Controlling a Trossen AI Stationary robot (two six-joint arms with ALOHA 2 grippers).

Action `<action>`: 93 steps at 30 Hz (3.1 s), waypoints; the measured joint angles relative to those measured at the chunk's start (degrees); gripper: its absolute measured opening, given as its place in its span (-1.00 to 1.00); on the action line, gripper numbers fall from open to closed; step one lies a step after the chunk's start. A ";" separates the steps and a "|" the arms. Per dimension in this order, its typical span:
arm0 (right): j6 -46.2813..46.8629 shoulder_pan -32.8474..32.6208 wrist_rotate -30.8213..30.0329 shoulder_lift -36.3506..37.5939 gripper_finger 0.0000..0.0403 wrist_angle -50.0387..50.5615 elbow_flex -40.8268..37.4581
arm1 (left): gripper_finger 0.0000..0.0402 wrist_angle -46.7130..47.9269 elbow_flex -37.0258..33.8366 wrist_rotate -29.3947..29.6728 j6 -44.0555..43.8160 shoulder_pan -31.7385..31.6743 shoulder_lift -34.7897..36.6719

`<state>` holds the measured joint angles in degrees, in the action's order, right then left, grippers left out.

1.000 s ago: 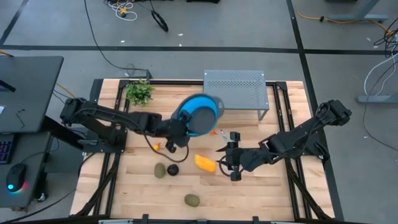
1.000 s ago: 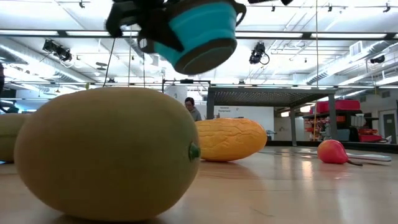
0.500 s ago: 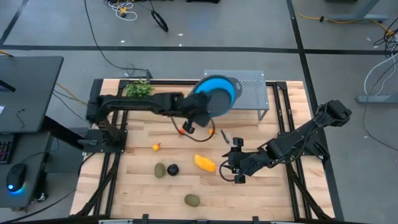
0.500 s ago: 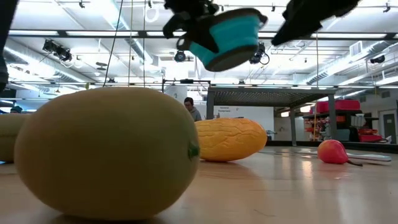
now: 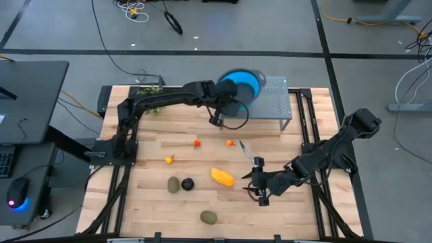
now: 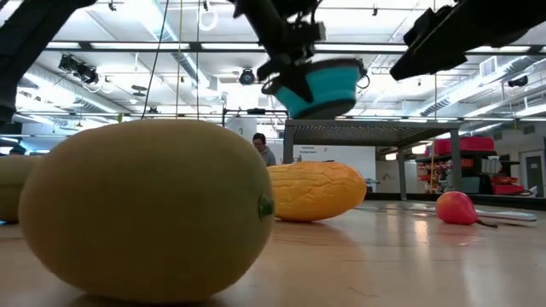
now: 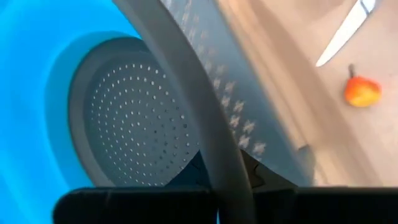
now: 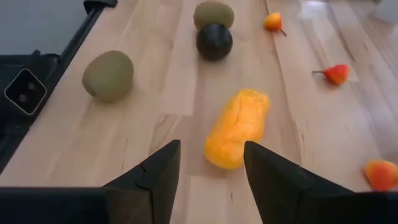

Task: Pick & Place Fruit
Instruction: Put the blue strainer bowl on the shelf, then put the blue knife on the shelf

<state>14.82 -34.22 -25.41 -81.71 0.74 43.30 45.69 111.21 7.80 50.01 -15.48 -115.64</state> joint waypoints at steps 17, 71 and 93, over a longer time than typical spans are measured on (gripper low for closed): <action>-5.33 0.94 -0.57 -0.02 -0.07 -12.21 -6.89 | -0.93 -2.27 0.03 -2.54 1.67 -0.94 -0.63; -4.78 0.96 -1.57 -0.02 -0.07 -12.66 -6.89 | 0.10 1.48 2.70 11.59 -14.25 7.93 3.65; 7.37 2.13 -9.72 -0.02 -0.07 -6.25 -6.89 | -0.23 -2.43 -23.90 12.50 -45.14 11.09 28.40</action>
<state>22.19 -32.09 -35.12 -81.73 -5.50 36.40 43.27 87.31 20.30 4.87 -4.39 -87.24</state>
